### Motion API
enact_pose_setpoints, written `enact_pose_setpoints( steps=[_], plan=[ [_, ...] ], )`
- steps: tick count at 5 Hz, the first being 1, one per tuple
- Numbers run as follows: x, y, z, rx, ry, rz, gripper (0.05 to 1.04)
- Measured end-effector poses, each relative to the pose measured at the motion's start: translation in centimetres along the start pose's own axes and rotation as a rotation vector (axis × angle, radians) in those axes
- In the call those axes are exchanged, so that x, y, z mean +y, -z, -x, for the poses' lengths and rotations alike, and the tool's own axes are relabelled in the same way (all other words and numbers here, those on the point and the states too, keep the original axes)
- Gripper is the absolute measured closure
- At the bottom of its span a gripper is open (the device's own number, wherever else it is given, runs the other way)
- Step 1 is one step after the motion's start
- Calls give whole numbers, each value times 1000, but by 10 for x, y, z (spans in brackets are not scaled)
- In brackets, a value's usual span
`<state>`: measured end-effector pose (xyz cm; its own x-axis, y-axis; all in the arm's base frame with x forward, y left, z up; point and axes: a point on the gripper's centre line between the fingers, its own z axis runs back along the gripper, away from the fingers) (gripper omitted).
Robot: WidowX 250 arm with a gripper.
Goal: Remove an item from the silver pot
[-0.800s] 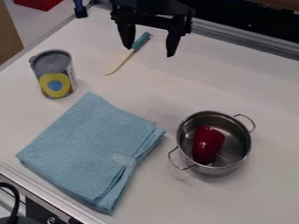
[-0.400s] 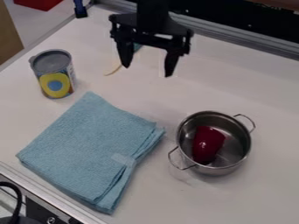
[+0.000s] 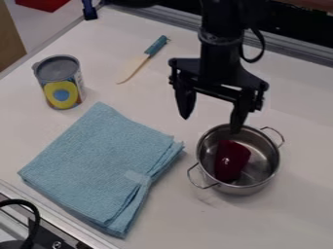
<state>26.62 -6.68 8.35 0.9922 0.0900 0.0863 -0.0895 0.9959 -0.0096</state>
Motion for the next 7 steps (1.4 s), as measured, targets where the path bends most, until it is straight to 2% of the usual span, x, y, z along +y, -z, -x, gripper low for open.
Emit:
enact_pose_setpoints(
  steps=[1,3,4,7],
  plan=[
    [-18,8,1,-48,-15,40,84],
    [-36,37,5,-10,-28,40,84],
    [-38,41,3,-20,-42,47,84],
    [-27,72,-5,-36,-73,1,84]
  ],
)
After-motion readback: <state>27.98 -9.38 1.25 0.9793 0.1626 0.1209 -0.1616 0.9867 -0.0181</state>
